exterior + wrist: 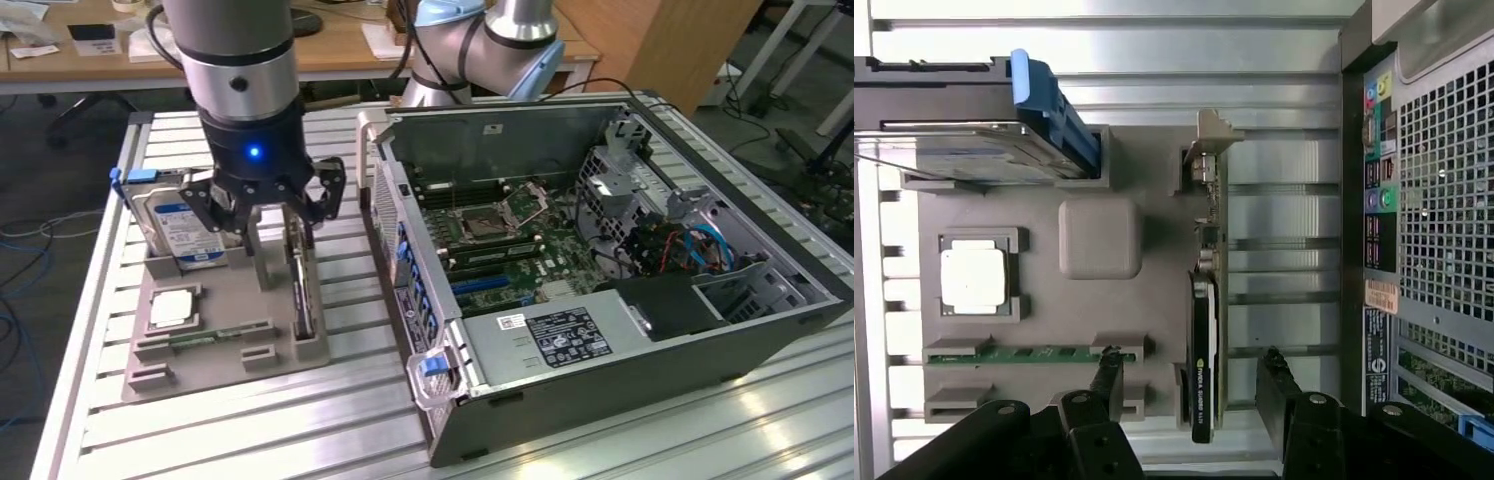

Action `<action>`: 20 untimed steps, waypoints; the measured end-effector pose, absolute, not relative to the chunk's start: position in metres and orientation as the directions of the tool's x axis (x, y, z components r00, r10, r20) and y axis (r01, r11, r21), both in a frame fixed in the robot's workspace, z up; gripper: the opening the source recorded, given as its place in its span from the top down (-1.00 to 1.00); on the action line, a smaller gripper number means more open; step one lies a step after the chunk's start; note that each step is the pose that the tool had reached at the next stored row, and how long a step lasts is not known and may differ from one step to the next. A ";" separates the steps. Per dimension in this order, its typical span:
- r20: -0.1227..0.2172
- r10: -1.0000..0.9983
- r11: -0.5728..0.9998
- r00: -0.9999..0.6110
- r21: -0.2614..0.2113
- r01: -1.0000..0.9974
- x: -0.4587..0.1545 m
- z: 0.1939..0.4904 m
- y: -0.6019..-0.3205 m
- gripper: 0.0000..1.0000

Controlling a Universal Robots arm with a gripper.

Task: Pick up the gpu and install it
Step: 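Pick up the gpu and move the gpu toward the slot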

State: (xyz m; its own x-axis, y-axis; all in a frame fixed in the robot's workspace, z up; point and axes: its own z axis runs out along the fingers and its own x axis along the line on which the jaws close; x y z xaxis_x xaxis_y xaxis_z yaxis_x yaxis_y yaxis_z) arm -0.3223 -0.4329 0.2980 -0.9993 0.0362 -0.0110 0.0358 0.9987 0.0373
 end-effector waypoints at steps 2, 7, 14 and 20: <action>-0.011 0.036 0.999 -0.999 0.038 0.036 -0.319 0.294 -0.433 -0.29; -0.011 0.051 0.998 -0.999 0.037 0.051 -0.318 0.286 -0.433 -0.29; -0.011 0.073 0.997 -0.997 0.037 0.072 -0.318 0.273 -0.432 -0.29; -0.011 0.077 0.996 -0.997 0.037 0.076 -0.315 0.262 -0.431 -0.29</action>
